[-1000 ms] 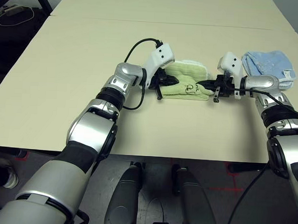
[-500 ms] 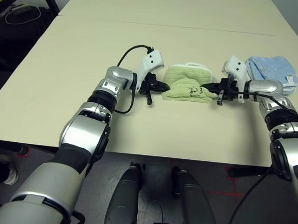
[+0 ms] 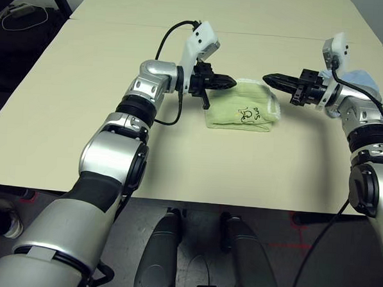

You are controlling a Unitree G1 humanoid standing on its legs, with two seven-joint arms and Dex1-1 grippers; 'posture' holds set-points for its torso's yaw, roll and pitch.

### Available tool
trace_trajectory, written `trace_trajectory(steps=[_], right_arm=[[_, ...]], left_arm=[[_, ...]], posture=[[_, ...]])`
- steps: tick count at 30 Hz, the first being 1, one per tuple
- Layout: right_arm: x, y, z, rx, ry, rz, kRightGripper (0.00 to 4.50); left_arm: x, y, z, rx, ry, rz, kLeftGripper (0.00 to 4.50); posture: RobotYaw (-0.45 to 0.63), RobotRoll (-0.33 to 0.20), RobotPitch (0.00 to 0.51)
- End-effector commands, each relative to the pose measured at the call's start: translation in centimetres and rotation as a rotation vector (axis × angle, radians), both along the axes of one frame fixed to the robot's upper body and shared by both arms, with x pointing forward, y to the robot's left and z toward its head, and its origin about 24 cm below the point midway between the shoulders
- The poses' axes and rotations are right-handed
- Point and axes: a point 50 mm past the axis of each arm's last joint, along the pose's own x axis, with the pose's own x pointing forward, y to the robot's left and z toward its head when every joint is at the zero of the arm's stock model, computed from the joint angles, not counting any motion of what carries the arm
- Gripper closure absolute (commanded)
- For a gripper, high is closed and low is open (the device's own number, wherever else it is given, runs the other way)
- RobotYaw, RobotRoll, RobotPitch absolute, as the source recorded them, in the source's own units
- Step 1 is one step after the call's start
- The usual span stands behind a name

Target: Fold the towel and set it aside.

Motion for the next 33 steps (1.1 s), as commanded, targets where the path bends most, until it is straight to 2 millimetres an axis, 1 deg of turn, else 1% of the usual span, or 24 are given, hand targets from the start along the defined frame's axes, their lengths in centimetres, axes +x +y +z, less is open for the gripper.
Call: trace_trajectory(steps=[1,4,7,13,20,24,28,33], right_arm=[[0.5,1.0,-0.2,-0.032,-0.01,-0.049,4.5],[0.8,1.5,-0.8,-0.031,0.007,-0.085,4.5],[1.0,1.7,-1.5,-0.035,0.026,-0.12,4.5],[1.1,1.4,-3.1,-0.097,0.086,-0.182,4.5],[1.0,1.6,-5.4,-0.189,0.168,-0.234,4.5],[0.9,1.9,-6.7,-0.206,0.195,-0.26,4.5],[0.9,2.2,-7.0,-0.209,0.193,-0.263,4.5],[1.0,2.0,-6.6,-0.205,0.178,-0.272,4.5]], left_arm=[[0.3,-0.7,-1.2,0.029,0.008,0.071,4.45],[0.5,-1.2,-1.9,0.023,0.003,0.127,4.45],[0.6,-1.3,-2.5,0.025,-0.001,0.17,4.45],[0.9,-0.8,-3.7,0.066,0.015,0.239,4.45],[0.6,-0.5,-5.9,0.123,0.077,0.246,4.45],[0.5,-0.4,-7.2,0.136,0.079,0.297,4.45],[0.7,-0.4,-7.4,0.138,0.042,0.339,4.45],[0.8,-0.3,-6.9,0.127,0.027,0.348,4.45]], posture=[[0.07,0.0,0.206],[0.07,0.0,0.208],[0.07,0.0,0.211],[0.06,0.0,0.221],[0.05,0.0,0.226],[0.05,0.0,0.228],[0.04,0.0,0.229],[0.04,0.0,0.226]])
